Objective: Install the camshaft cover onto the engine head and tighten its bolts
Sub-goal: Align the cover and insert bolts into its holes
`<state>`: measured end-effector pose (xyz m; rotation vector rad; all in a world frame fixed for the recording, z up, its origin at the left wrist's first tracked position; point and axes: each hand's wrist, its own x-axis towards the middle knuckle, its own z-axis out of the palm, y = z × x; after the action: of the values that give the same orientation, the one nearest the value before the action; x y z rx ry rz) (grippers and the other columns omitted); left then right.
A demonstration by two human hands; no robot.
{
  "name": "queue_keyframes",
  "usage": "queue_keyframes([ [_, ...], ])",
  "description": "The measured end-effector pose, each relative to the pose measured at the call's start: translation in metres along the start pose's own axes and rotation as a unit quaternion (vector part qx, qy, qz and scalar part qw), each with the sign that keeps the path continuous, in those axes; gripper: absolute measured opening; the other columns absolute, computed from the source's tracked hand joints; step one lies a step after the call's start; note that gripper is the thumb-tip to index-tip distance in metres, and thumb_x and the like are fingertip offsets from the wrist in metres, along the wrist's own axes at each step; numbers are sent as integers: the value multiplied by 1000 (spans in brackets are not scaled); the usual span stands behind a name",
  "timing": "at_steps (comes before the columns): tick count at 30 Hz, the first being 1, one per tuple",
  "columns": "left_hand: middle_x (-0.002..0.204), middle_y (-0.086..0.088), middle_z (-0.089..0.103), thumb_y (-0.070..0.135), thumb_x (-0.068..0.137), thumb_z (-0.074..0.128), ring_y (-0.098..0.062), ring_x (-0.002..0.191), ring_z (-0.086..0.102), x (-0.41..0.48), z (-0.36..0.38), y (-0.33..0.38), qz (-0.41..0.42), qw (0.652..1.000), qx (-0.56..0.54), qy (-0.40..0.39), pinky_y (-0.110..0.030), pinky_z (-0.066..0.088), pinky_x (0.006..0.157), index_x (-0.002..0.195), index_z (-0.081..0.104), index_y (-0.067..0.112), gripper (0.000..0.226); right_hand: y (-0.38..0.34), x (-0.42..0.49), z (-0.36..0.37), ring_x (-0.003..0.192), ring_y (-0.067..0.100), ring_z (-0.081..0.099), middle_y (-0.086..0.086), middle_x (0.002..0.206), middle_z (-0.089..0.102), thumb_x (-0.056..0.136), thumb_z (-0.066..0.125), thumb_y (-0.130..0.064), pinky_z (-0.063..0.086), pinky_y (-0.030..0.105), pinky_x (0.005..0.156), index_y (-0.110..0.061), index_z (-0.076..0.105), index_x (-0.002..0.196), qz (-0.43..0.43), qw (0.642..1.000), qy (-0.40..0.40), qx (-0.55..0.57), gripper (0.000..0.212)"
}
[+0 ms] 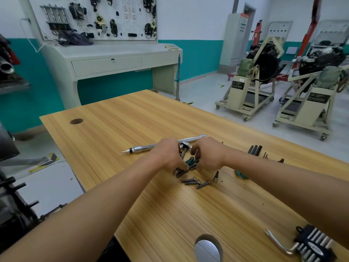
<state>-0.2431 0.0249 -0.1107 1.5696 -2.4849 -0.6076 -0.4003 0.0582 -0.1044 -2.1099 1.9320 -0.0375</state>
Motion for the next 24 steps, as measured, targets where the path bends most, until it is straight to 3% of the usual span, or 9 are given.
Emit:
queue_keyframes([
  [5,114,-2,68,38,62,93,-22,102,64,3,5,1,30,999,23,-12,-33,53,83,123,62,16,72,-5,1,6,100,19,66,4,110,71,79,72,-4,52,25,80,-10,66,121,-22,997,52,48,43],
  [12,121,-1,65,29,68,89,-20,106,62,7,6,-4,52,998,20,-16,-30,51,86,130,58,16,71,-6,4,8,104,19,65,4,113,69,77,80,-11,52,27,85,-9,63,125,-34,995,64,66,51],
  [16,109,1,64,22,71,83,-17,91,58,9,9,-5,49,999,24,-4,-27,48,74,128,60,15,62,-2,1,8,105,19,64,3,114,68,77,82,-16,50,26,82,-10,60,127,-23,995,77,60,55],
  [20,118,-3,65,17,72,80,-18,97,61,9,13,-2,48,998,42,-8,-30,54,80,130,57,14,63,1,-1,4,102,18,65,3,111,70,80,73,-4,55,30,85,-12,60,129,-10,996,63,55,52],
  [22,113,-4,67,18,72,79,-22,95,64,10,13,4,45,995,86,-17,-37,59,81,122,60,14,54,3,-1,0,100,17,67,3,109,72,82,65,2,56,30,86,-11,62,128,-5,996,69,62,48],
  [24,98,-3,64,21,73,78,-21,81,61,12,14,11,46,988,144,-25,-36,57,67,105,60,14,38,4,-1,-5,97,16,68,4,106,73,83,61,4,56,30,86,-9,65,124,2,994,83,73,43],
])
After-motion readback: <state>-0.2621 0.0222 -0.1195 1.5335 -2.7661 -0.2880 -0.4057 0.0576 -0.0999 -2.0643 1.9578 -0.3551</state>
